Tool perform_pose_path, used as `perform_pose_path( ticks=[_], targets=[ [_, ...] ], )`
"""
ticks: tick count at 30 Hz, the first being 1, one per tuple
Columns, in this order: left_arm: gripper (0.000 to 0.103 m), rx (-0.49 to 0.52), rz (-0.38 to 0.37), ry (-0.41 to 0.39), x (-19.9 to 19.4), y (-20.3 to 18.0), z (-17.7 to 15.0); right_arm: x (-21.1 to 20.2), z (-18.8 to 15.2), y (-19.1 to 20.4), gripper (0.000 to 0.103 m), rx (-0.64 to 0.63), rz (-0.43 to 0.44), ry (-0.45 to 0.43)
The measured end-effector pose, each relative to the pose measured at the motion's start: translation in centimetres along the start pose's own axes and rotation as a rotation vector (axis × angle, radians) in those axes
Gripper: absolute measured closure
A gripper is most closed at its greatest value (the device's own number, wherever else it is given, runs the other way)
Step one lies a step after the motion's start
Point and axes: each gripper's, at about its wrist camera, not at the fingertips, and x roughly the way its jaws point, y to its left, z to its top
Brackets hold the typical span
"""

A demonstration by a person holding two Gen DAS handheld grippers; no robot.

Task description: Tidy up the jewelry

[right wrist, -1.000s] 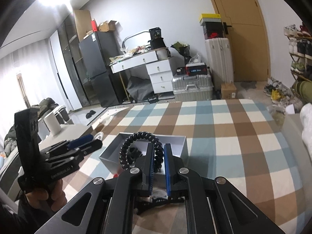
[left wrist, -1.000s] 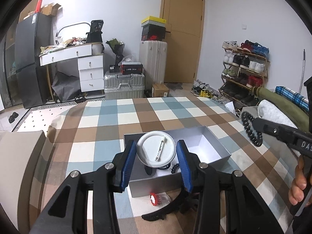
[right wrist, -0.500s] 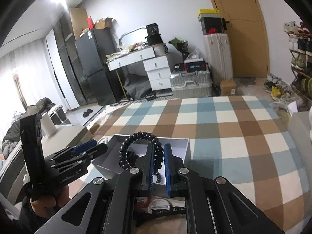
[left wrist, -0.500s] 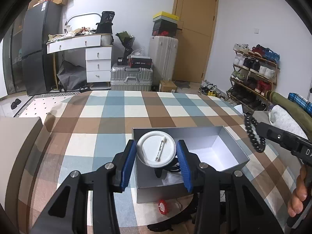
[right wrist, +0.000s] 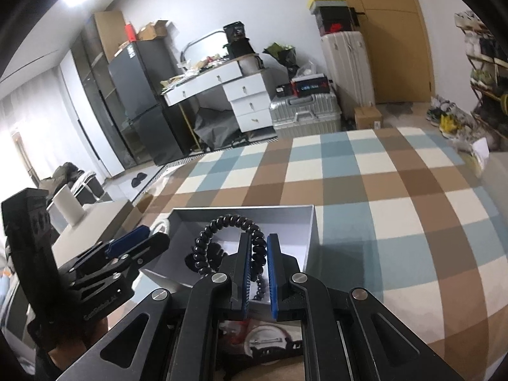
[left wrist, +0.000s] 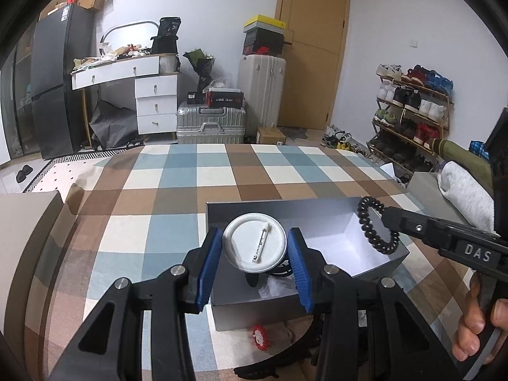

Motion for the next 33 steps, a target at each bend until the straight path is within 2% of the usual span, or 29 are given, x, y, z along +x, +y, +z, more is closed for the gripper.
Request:
perform_pose_path(
  ticks=[12, 17, 20, 23, 24, 25, 27, 29, 30, 31, 33],
  targets=[
    [0.066, 0.030, 0.003, 0.005, 0.1, -0.9, -0.5, 1.3, -0.2, -0.5, 0.091, 0.043, -0.005, 0.030],
    [0.066, 0.013, -0.010, 0.011, 0.2, -0.6, -0.4, 1.3, -0.1, -0.1, 0.090, 0.038, -0.001, 0.030],
    [0.064, 0.011, -0.020, 0.023, 0.2, -0.8, -0.5, 0.7, -0.2, 0.1, 0.077, 0.025, -0.006, 0.021],
    [0.044, 0.023, -0.008, 0.050, 0.4, -1.1, -0.5, 0.0, -0.2, 0.2, 0.074, 0.015, -0.013, 0.008],
    [0.036, 0.028, -0.015, 0.046, 0.3, -1.3, -0.6, -0.3, -0.2, 0.2, 0.071, 0.014, -0.014, 0.004],
    [0.032, 0.035, -0.028, 0.039, 0.0, -1.4, -0.6, -0.6, -0.2, 0.0, 0.067, 0.020, -0.008, -0.003],
    [0.019, 0.047, -0.031, 0.015, -0.7, -1.7, -0.8, -1.0, -0.3, -0.3, 0.051, 0.035, -0.002, -0.014],
    [0.018, 0.059, -0.024, -0.006, -1.2, -1.7, -0.9, -1.3, -0.4, -0.7, 0.044, 0.043, -0.007, -0.019],
    [0.017, 0.063, -0.024, -0.010, -1.5, -1.7, -1.0, -1.5, -0.4, -0.9, 0.035, 0.049, -0.004, -0.017],
    [0.016, 0.060, -0.025, -0.008, -1.5, -1.6, -1.0, -1.7, -0.5, -1.3, 0.030, 0.060, 0.001, -0.014],
    [0.006, 0.039, -0.034, 0.007, -1.5, -1.2, -1.2, -2.0, -0.7, -1.7, 0.013, 0.070, 0.006, -0.011]
  ],
)
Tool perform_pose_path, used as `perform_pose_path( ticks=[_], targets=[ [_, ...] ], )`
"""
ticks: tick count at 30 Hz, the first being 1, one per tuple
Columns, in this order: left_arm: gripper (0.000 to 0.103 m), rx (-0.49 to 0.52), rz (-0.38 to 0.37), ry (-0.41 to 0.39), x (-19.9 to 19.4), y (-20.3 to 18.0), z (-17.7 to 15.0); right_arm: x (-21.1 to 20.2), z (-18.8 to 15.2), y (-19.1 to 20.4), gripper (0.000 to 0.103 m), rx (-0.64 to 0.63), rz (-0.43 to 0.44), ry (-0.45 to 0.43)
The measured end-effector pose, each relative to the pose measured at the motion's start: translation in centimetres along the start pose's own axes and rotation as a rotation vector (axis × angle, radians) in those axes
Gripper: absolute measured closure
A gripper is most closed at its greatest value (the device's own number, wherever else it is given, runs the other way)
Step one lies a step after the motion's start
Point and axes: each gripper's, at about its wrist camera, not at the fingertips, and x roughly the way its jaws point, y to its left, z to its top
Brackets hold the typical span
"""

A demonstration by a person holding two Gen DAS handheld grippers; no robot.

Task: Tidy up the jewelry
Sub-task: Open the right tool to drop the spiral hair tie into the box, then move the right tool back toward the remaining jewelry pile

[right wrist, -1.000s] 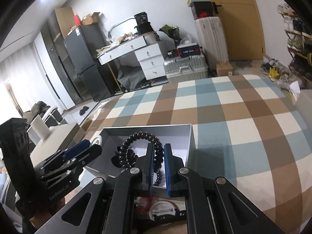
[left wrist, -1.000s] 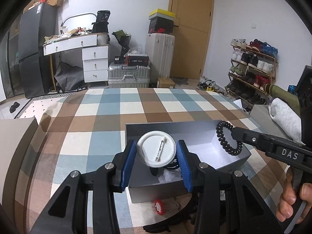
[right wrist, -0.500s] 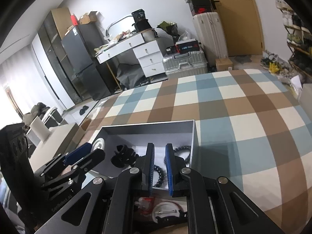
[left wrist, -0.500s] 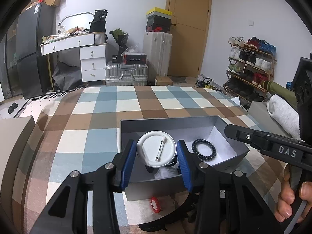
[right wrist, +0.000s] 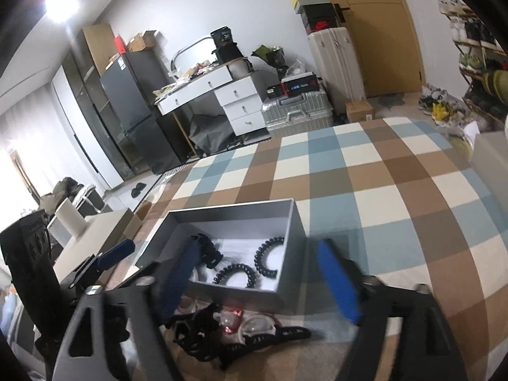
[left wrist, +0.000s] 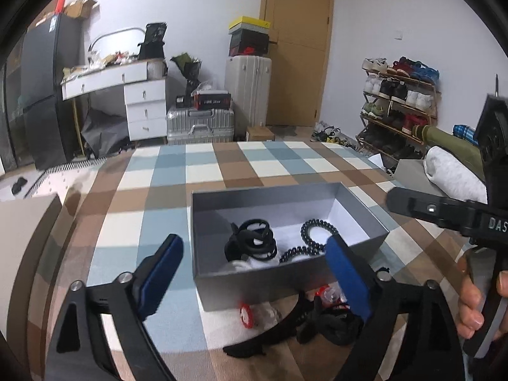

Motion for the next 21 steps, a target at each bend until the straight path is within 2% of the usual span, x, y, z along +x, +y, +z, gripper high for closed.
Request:
perform_pose_path(
  ticks=[2, 5, 15, 21],
  targets=[
    [0.001, -0.027, -0.017, 0.003, -0.3, 0.5, -0.3, -0.3, -0.2, -0.2, 0.006, -0.009, 0.005, 0.001],
    [0.001, -0.038, -0.023, -0.001, -0.8, 0.8, -0.7, -0.9, -0.7, -0.4, 0.000, -0.044, 0.015, 0.002],
    [0.001, -0.026, -0.033, 0.036, -1.5, 0.7, -2.4, -0.7, -2.9, -0.6, 0.000, -0.106, 0.023, 0.119],
    [0.001, -0.028, -0.074, 0.052, -1.5, 0.7, -2.6, 0.0, -4.0, 0.2, 0.000, -0.193, -0.001, 0.196]
  ],
)
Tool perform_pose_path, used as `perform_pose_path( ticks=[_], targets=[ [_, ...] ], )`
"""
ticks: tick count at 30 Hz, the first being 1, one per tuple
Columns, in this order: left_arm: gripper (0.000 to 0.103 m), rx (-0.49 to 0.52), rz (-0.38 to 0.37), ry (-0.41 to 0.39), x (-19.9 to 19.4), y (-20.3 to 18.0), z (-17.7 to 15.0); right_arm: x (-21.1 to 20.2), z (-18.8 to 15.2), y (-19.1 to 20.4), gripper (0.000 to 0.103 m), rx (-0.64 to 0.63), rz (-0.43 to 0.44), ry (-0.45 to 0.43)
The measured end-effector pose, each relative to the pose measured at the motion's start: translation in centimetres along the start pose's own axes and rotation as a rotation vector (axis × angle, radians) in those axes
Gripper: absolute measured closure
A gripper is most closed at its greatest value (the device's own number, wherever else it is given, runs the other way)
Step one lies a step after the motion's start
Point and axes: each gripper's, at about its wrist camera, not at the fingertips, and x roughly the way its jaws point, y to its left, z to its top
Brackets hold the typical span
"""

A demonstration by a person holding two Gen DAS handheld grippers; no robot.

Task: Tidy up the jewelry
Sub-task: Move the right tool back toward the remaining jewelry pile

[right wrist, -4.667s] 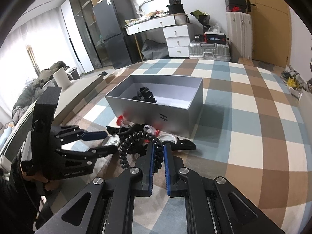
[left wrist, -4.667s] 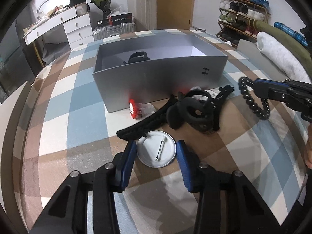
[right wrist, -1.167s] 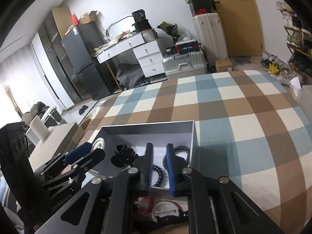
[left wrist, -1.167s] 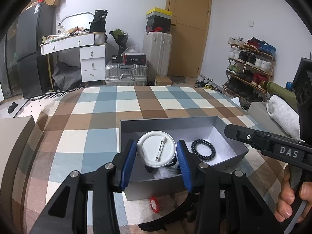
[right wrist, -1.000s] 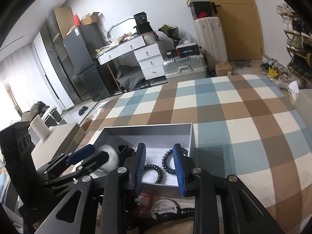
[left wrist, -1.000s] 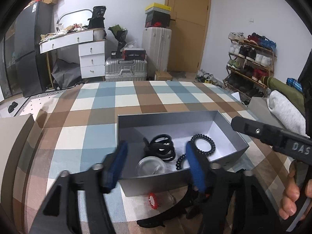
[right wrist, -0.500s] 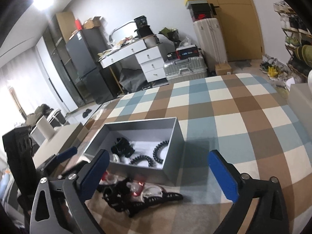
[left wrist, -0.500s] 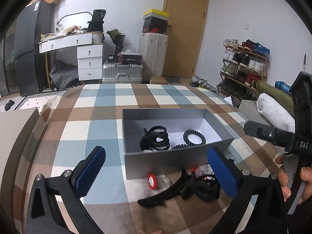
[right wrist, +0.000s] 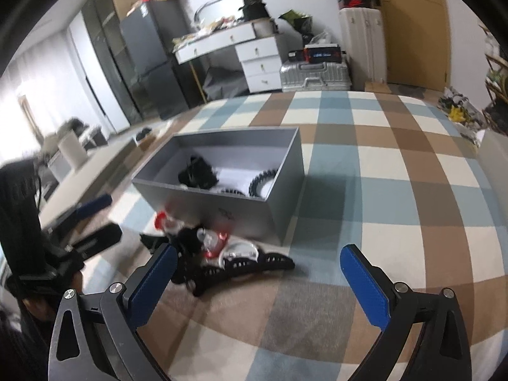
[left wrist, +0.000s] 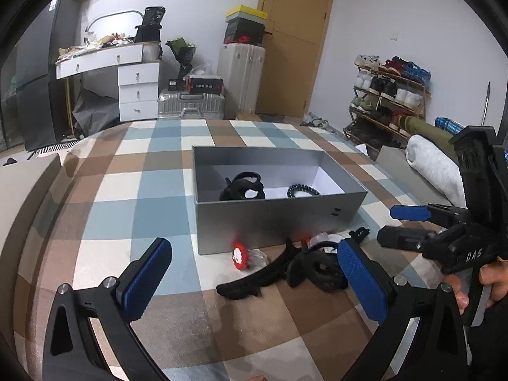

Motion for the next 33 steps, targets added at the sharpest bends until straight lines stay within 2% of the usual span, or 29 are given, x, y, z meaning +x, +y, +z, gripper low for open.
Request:
perform_pose_path(
  ticks=[10, 19, 33],
  targets=[
    [0.001, 0.020, -0.034, 0.055, 0.4, -0.2, -0.5, 1.7, -1.4, 1.9, 0.000, -0.127, -0.032, 0.103],
    [0.001, 0.020, -0.035, 0.079, 0.6, -0.3, -0.7, 2.9, -2.3, 3.5, 0.000, -0.214, -0.069, 0.157],
    [0.001, 0.023, -0.023, 0.083, 0.6, -0.3, -0.7, 5.0, -2.1, 4.3, 0.000, -0.236, -0.111, 0.203]
  ],
)
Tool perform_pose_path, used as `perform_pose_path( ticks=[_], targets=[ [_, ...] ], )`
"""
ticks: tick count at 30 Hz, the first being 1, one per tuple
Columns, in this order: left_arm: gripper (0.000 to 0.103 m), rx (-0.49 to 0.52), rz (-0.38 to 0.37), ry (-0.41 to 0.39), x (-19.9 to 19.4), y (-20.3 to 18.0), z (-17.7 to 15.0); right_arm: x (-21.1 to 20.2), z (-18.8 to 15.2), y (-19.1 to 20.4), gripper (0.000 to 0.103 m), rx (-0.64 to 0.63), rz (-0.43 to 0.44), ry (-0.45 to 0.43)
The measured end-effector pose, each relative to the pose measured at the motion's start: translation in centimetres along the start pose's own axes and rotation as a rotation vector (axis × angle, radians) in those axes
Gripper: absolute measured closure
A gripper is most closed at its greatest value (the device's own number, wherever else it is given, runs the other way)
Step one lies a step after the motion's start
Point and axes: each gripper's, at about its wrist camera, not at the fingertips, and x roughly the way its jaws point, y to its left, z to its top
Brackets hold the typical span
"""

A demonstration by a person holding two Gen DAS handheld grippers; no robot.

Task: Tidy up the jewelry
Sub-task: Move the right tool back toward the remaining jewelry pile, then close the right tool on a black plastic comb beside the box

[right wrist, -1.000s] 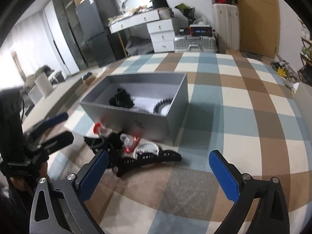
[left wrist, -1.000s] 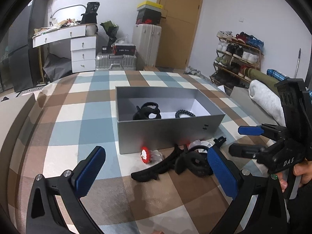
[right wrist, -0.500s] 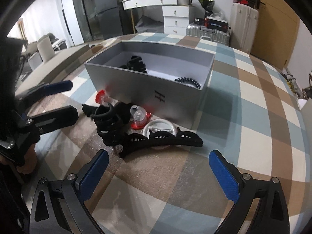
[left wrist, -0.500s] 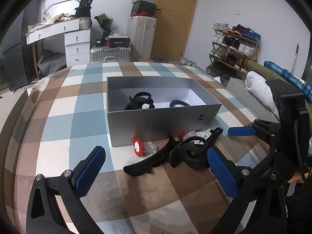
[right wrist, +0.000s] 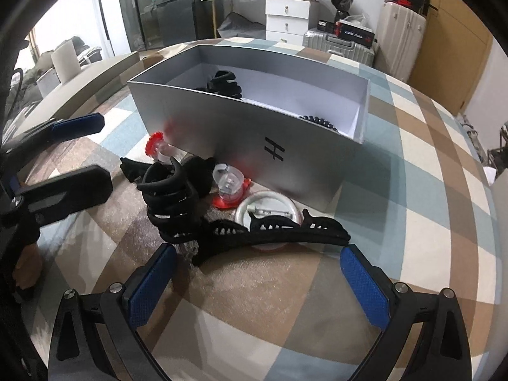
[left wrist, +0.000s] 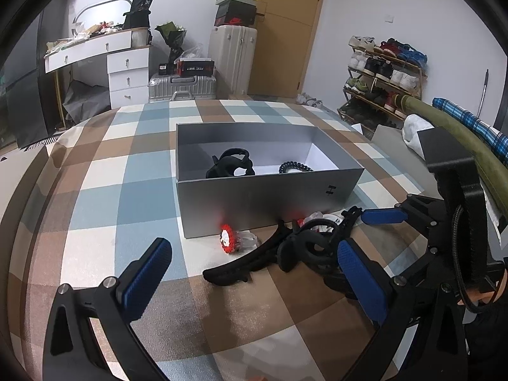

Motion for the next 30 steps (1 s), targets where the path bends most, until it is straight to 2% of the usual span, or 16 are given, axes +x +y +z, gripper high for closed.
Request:
perform_pose_path(
  ticks=[6, 11, 13, 18, 19, 21, 22, 24, 27, 30],
  targets=[
    [0.001, -0.006, 0.002, 0.005, 0.1, 0.1, 0.0, 0.1, 0.2, 0.0, 0.000, 0.013, -0.004, -0.004],
    [0.001, -0.006, 0.003, 0.007, 0.2, 0.1, 0.1, -0.1, 0.2, 0.0, 0.002, 0.014, -0.041, -0.019],
    [0.001, -0.011, 0.003, 0.010, 0.3, 0.2, 0.1, -0.3, 0.1, -0.1, 0.009, 0.014, -0.038, -0.029],
    [0.001, -0.013, 0.005, 0.013, 0.3, 0.3, 0.0, -0.8, -0.1, -0.4, 0.036, 0.035, -0.020, -0.048],
    [0.001, -0.014, 0.004, 0.013, 0.3, 0.4, 0.0, -0.9, -0.1, -0.4, 0.038, 0.039, -0.020, -0.051],
    [0.001, -0.015, 0.006, 0.017, 0.4, 0.4, 0.0, -1.2, -0.3, -0.7, 0.056, 0.050, -0.019, -0.061],
    [0.001, -0.014, 0.006, 0.019, 0.4, 0.4, 0.0, -1.3, -0.4, -0.8, 0.059, 0.056, -0.017, -0.065],
    [0.001, -0.012, 0.007, 0.019, 0.4, 0.4, 0.0, -1.5, -0.5, -1.3, 0.073, 0.076, -0.003, -0.070],
    [0.001, -0.017, 0.007, 0.019, 0.4, 0.5, 0.0, -1.8, -0.6, -1.8, 0.082, 0.095, 0.006, -0.073],
    [0.001, -0.019, 0.009, 0.024, 0.4, 0.5, 0.0, -2.0, -0.9, -2.2, 0.081, 0.110, 0.000, -0.071]
  ],
)
